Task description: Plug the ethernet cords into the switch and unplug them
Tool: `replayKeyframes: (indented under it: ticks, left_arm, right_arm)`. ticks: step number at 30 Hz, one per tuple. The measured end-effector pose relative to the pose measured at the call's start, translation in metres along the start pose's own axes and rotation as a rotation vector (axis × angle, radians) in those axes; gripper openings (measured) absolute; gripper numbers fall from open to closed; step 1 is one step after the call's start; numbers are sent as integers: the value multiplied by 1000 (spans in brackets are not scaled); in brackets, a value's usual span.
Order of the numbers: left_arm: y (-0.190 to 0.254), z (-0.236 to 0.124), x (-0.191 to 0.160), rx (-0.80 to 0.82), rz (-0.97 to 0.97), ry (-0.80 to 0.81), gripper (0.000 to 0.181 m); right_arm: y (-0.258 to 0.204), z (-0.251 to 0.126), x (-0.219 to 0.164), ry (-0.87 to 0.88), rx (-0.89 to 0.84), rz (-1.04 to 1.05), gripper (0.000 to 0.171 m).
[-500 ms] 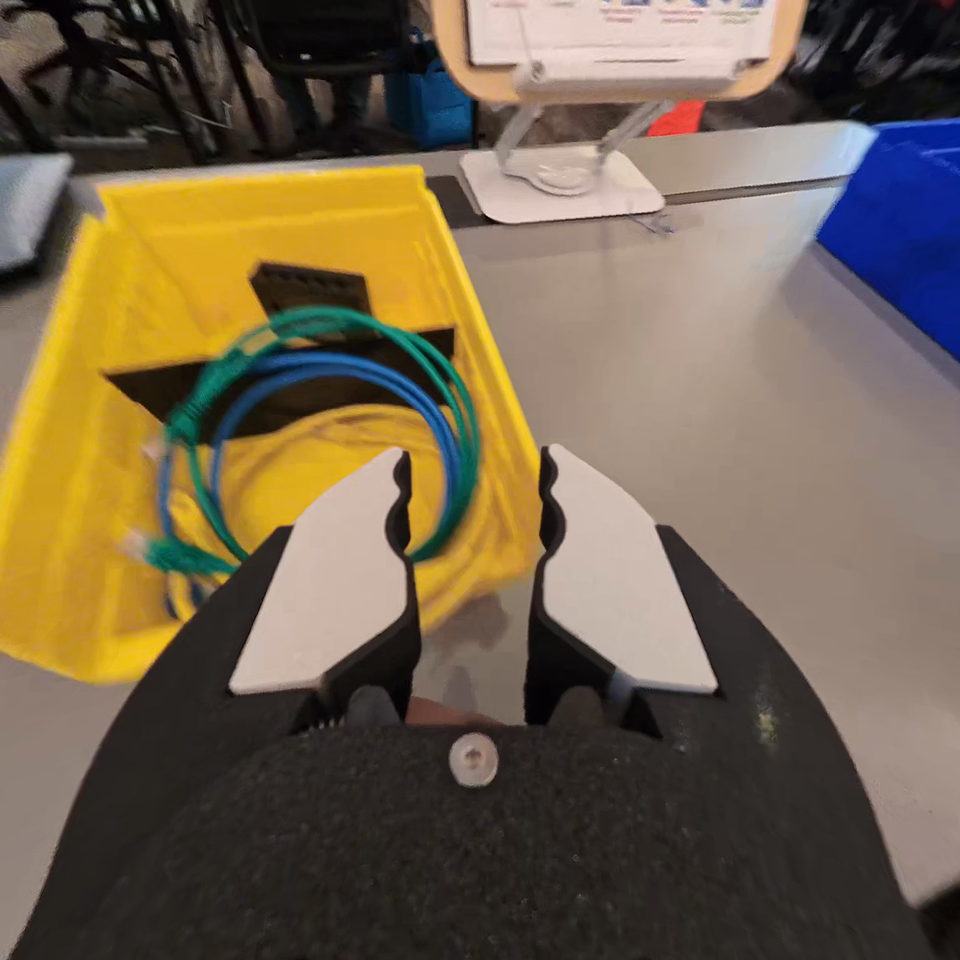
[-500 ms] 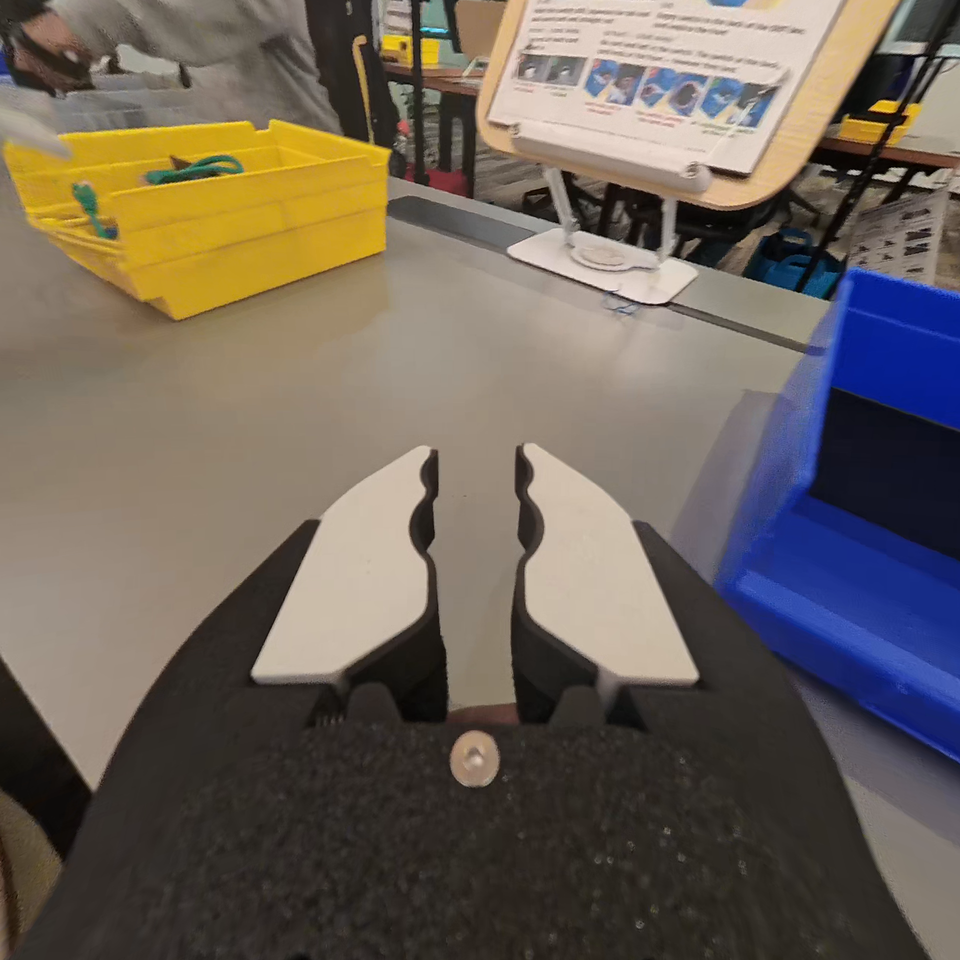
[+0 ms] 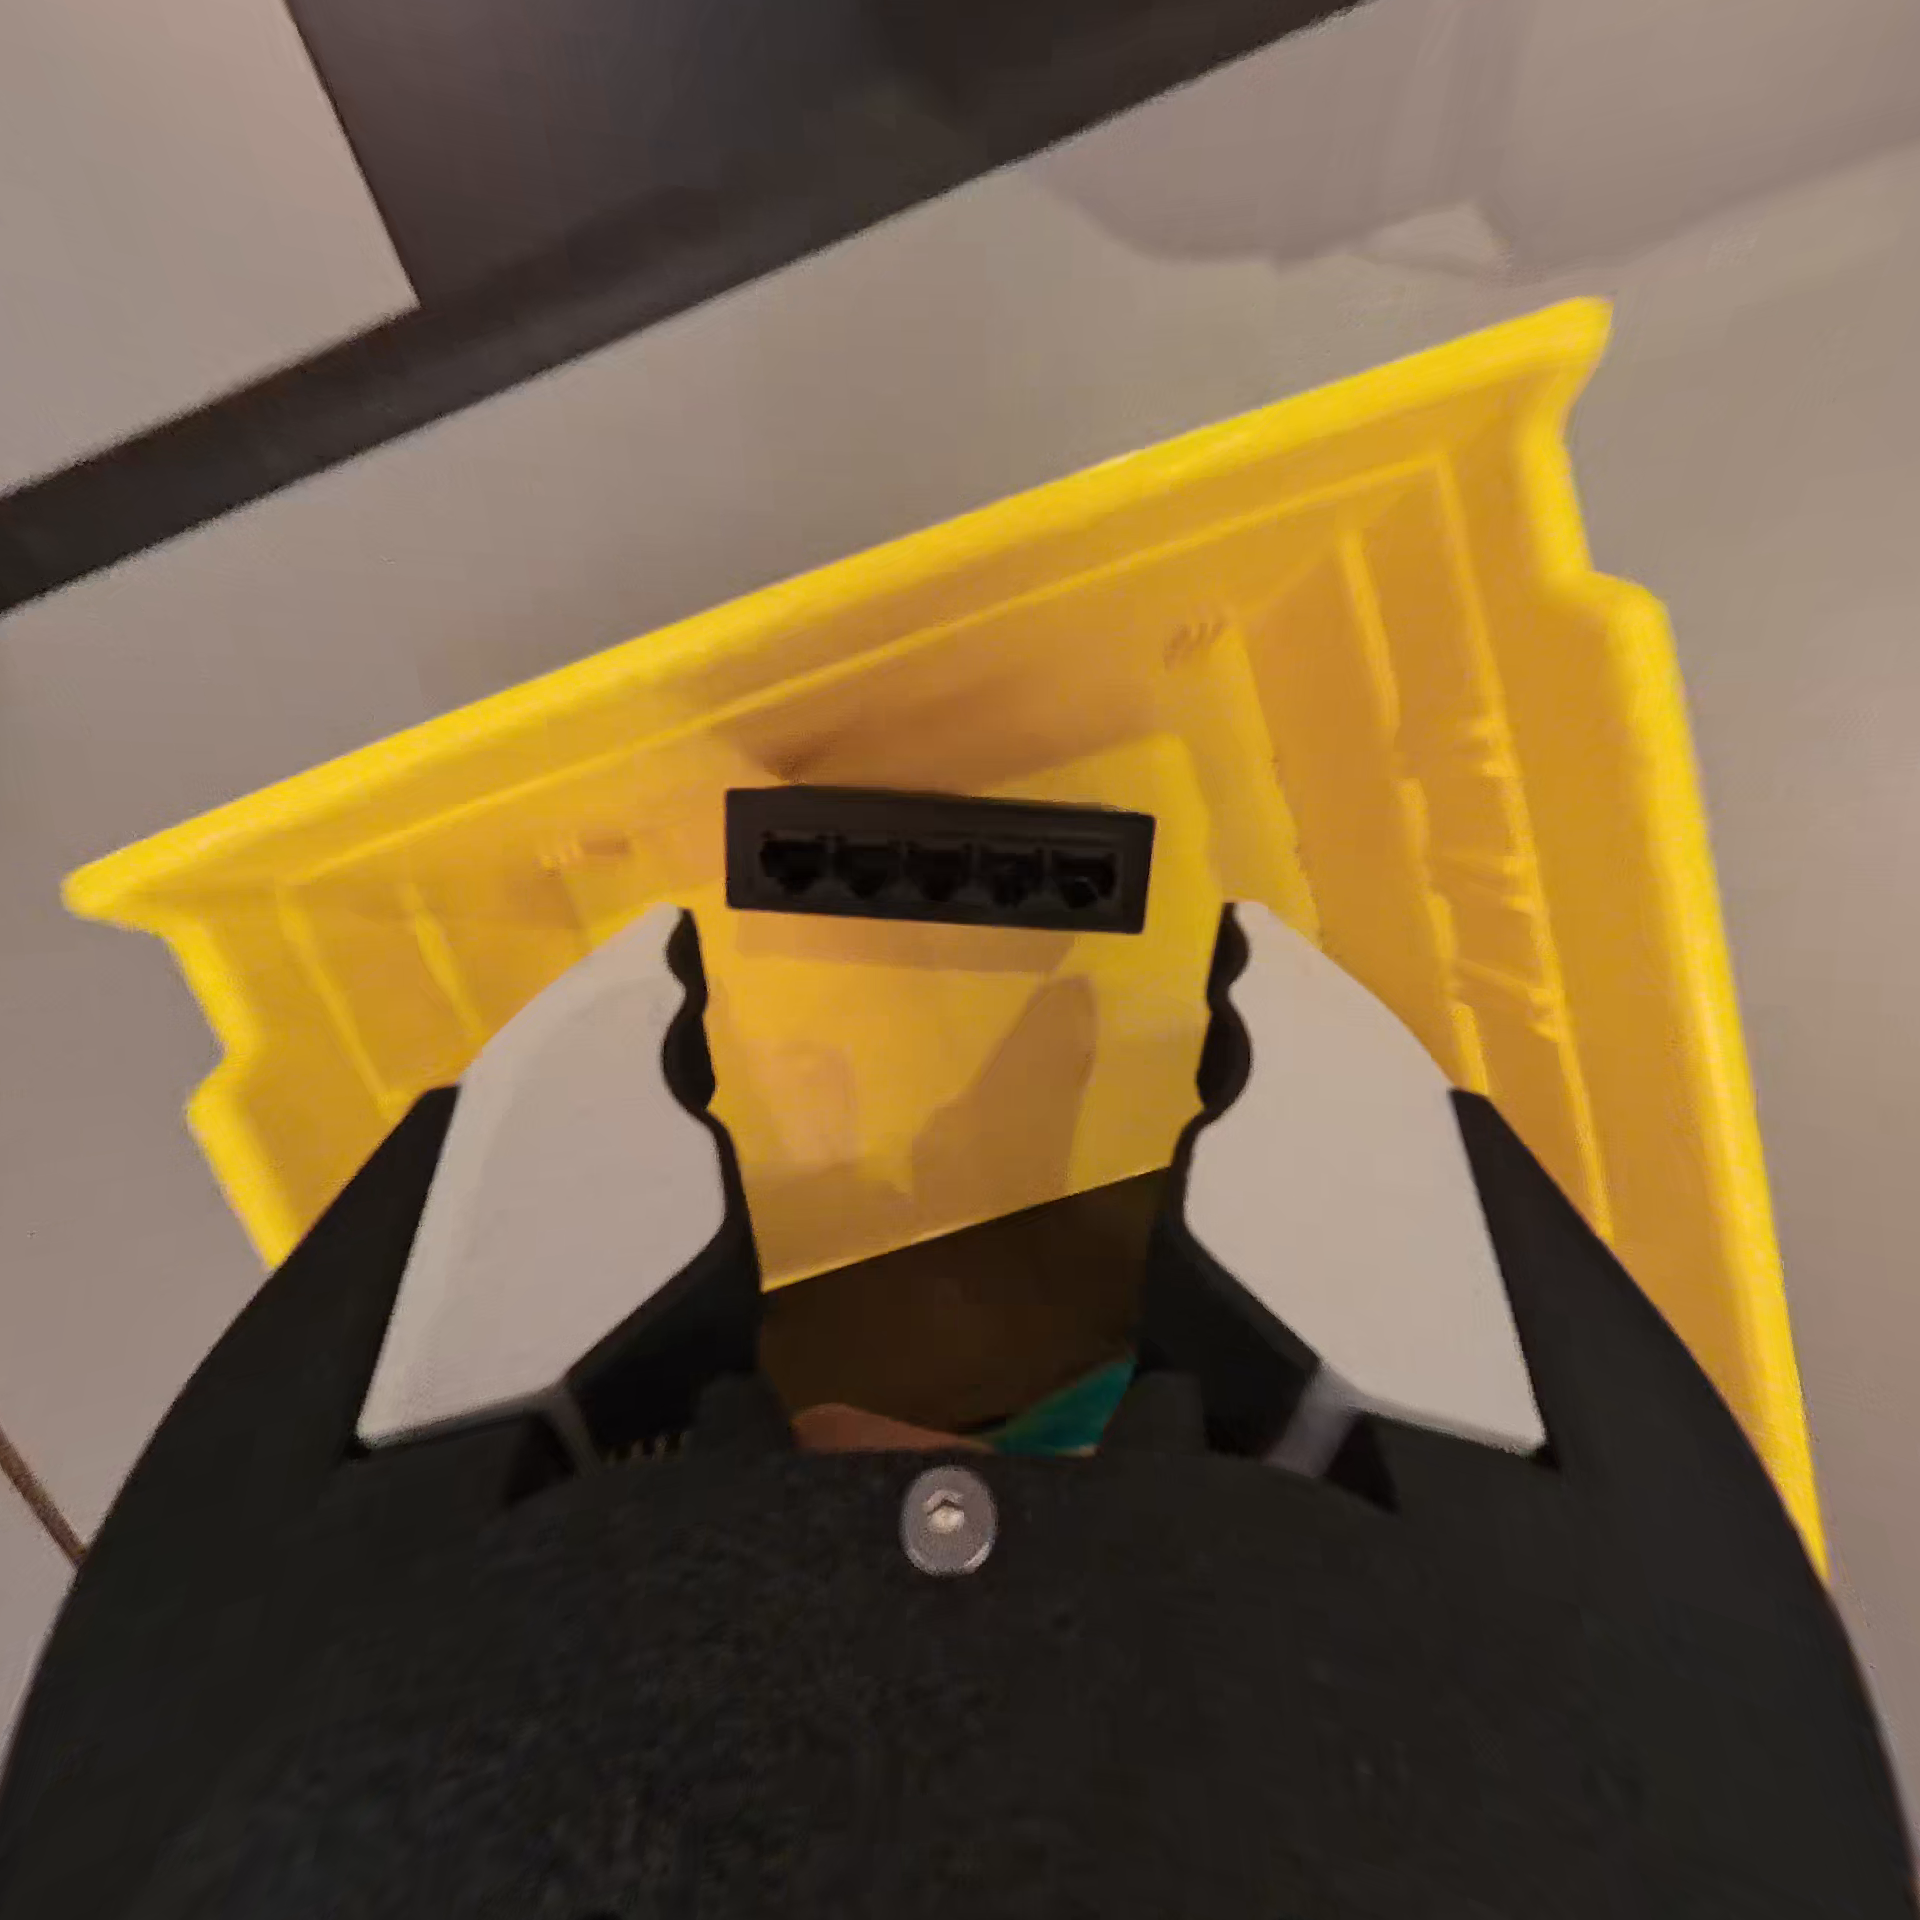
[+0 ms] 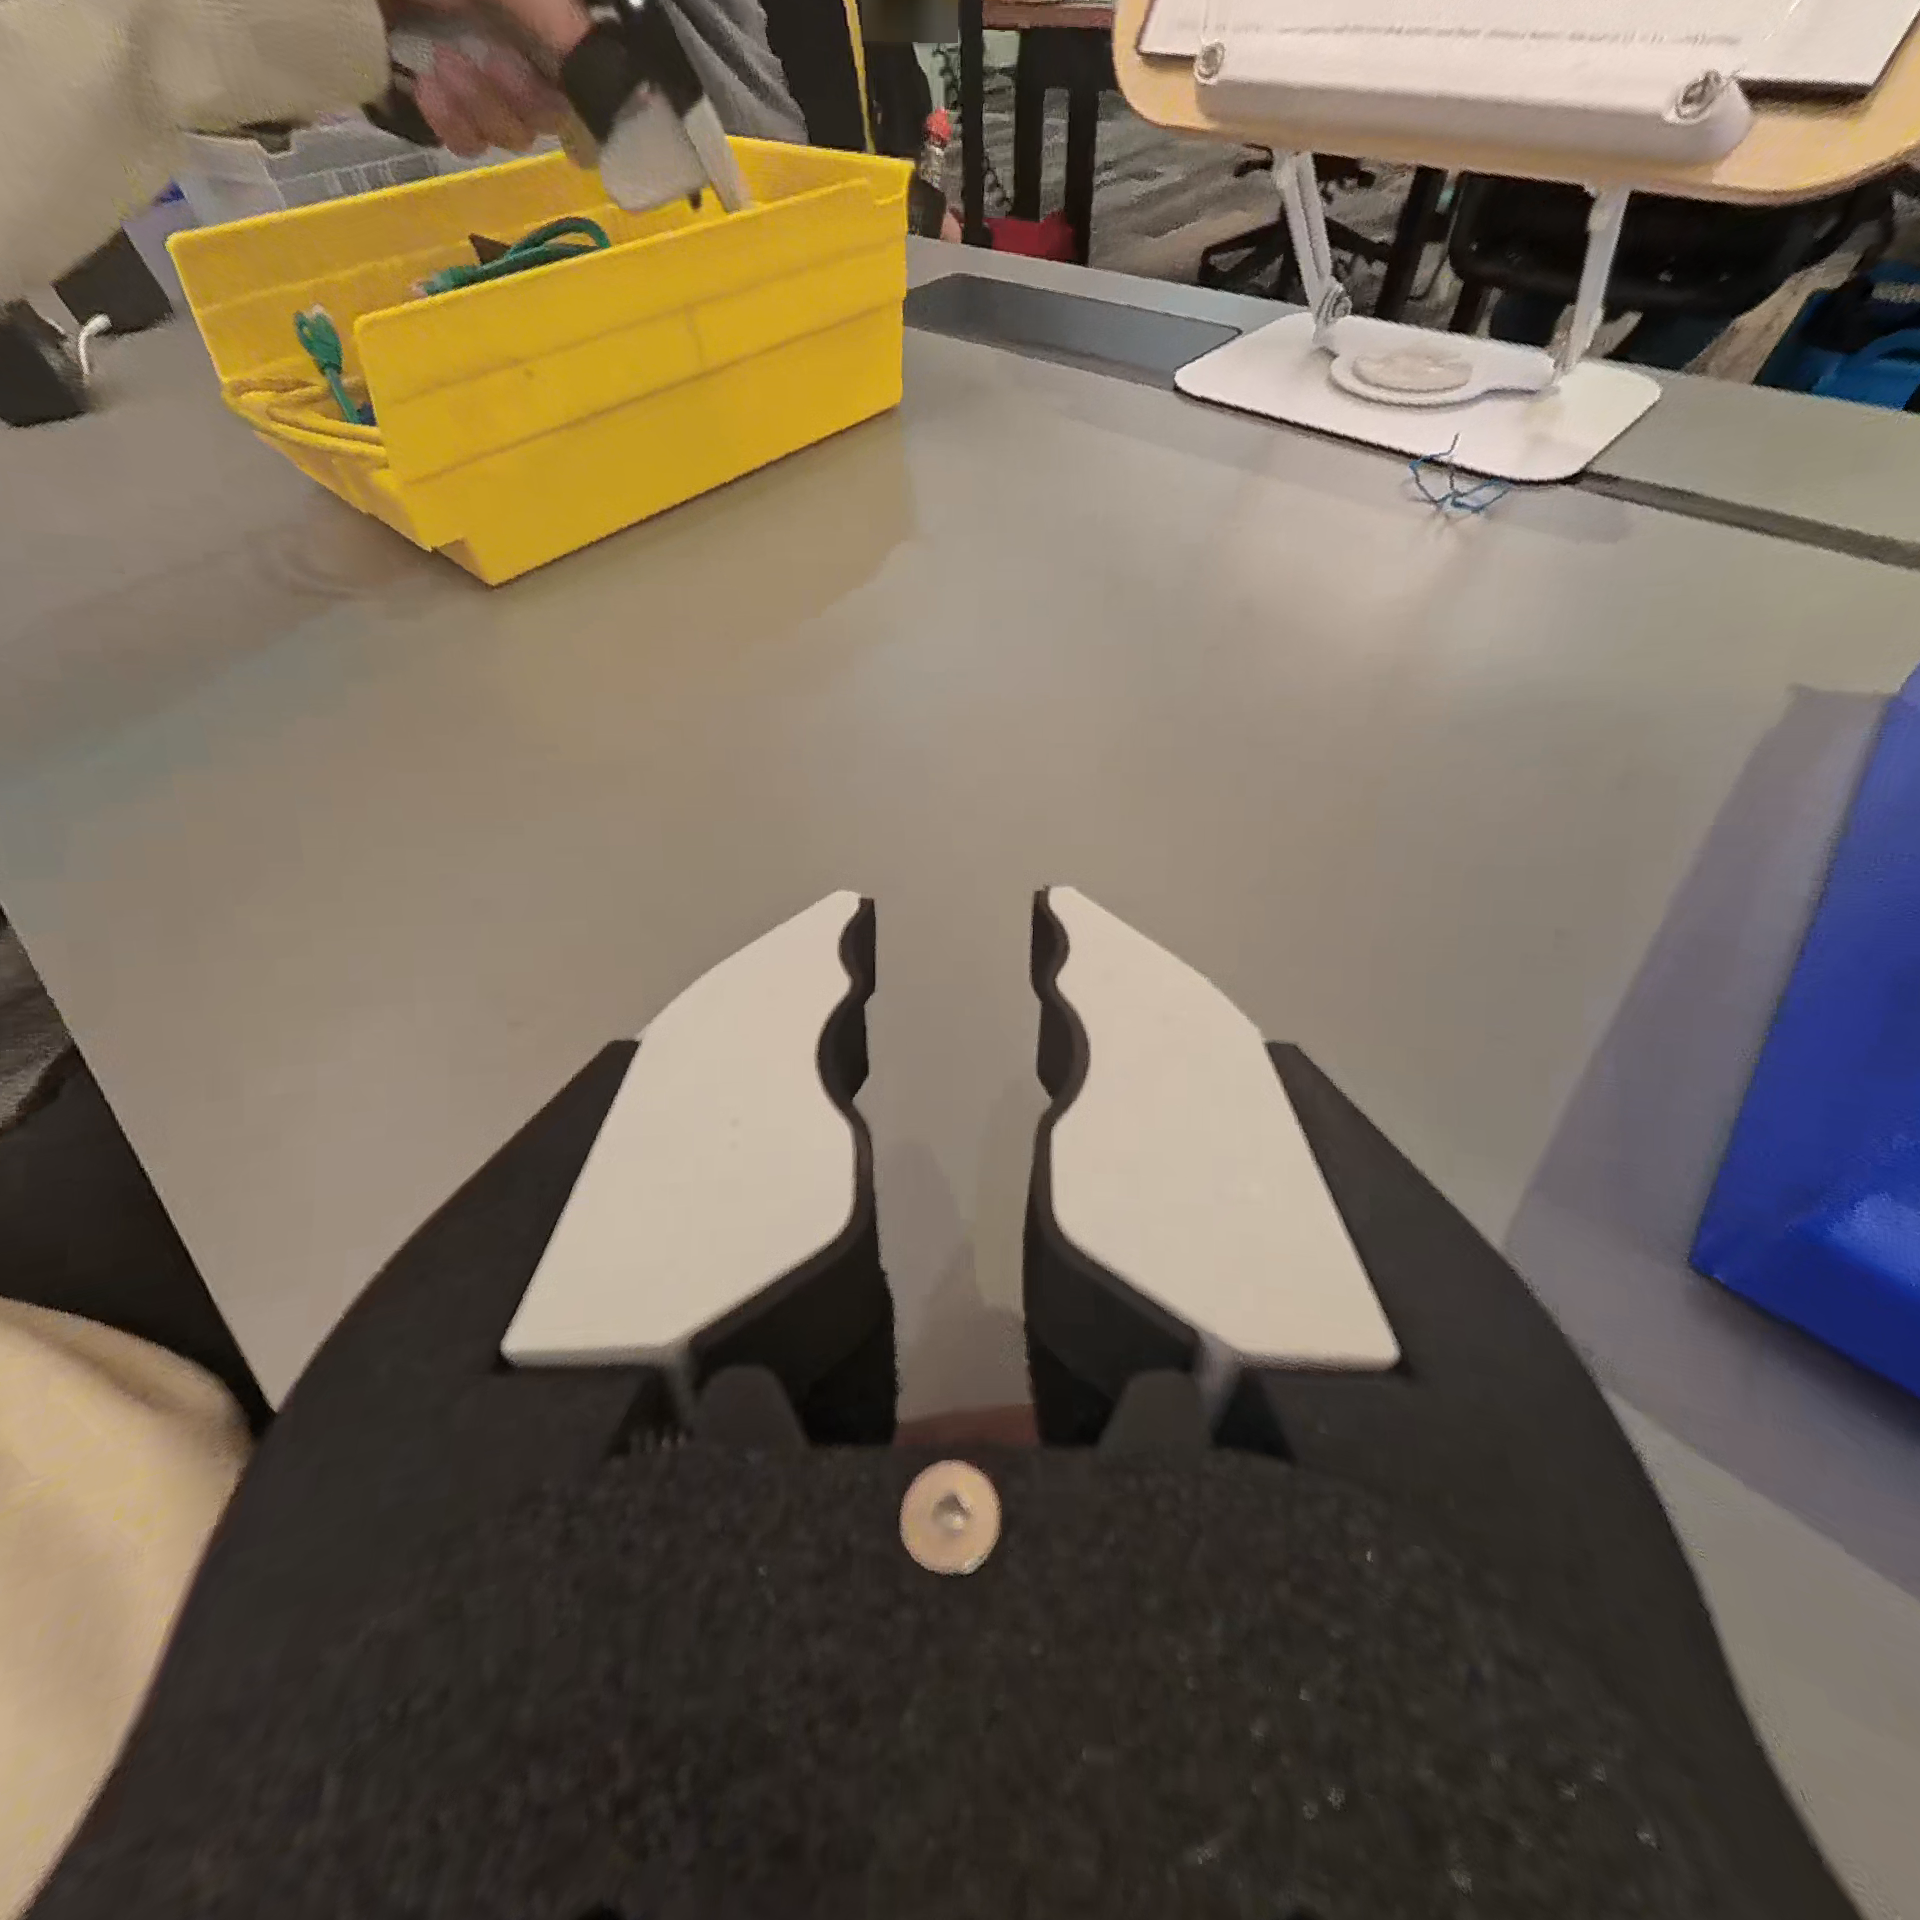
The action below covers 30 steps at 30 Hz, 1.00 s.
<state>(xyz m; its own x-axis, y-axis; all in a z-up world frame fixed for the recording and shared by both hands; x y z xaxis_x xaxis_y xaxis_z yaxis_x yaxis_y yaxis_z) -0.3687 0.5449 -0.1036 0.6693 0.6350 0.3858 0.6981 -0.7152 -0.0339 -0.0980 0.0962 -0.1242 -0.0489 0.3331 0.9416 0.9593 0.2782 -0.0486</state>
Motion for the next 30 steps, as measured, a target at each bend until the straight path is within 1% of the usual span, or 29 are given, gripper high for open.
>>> replayKeyframes:
  ticks: [2, 3, 5, 7, 10, 13, 15, 18, 21, 23, 25, 27, 29, 30]
  left_arm:
    - [-2, 15, 2, -20, -8, -60, 100]
    - [-2, 21, 3, -27, -3, -69, 99]
    - [-4, 31, 1, -15, 12, -106, 104]
    - [-7, 39, -3, 3, 13, -134, 100]
    - [-7, 44, -7, -20, 13, -143, 99]
    - [-12, 40, -9, 11, 76, -149, 99]
    - [-15, 30, -6, 38, 141, -101, 99]
    - [-3, -8, 3, 15, 266, 25, 99]
    - [32, -66, 7, 22, 516, 141, 99]
    - [71, -105, 2, -5, 696, 203, 99]
    - [119, -136, -12, -42, 866, 225, 99]
    - [169, -157, -32, -65, 1038, 227, 99]
    - [218, -170, -55, -114, 1177, 226, 99]
    - [240, -175, -67, -150, 1236, 230, 99]
  right_arm:
    - [4, -1, -2, -4, 1, 40, 29]
    - [6, -2, -3, -5, 2, 60, 29]
    - [9, -3, -5, -6, 7, 96, 29]
    - [10, -4, -6, -5, 17, 119, 29]
    - [10, -4, -7, -6, 22, 124, 29]
    - [8, -1, -7, -12, 36, 126, 29]
    - [6, 0, -6, -10, 42, 124, 29]
    - [7, 2, -3, -3, 62, 125, 29]
    - [7, 9, 4, -10, 117, 101, 34]
    - [2, 16, 14, -12, 199, 71, 36]
    - [-6, 24, 29, -5, 297, 0, 39]
    - [-18, 31, 47, 0, 436, -79, 46]
    - [-31, 35, 69, 15, 582, -152, 48]
    - [-37, 36, 81, 25, 654, -189, 52]
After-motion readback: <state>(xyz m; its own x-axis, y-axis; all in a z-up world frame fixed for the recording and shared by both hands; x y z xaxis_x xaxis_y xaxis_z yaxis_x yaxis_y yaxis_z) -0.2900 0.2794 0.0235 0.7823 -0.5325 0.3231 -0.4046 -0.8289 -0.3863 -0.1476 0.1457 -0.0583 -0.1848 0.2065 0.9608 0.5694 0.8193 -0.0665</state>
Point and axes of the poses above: each gripper's, where its closed fingertips meet, z out along the fingers, x out of its top, y = z × x across the jaws, the point moved 4 cm from there along -z, back along the fingers
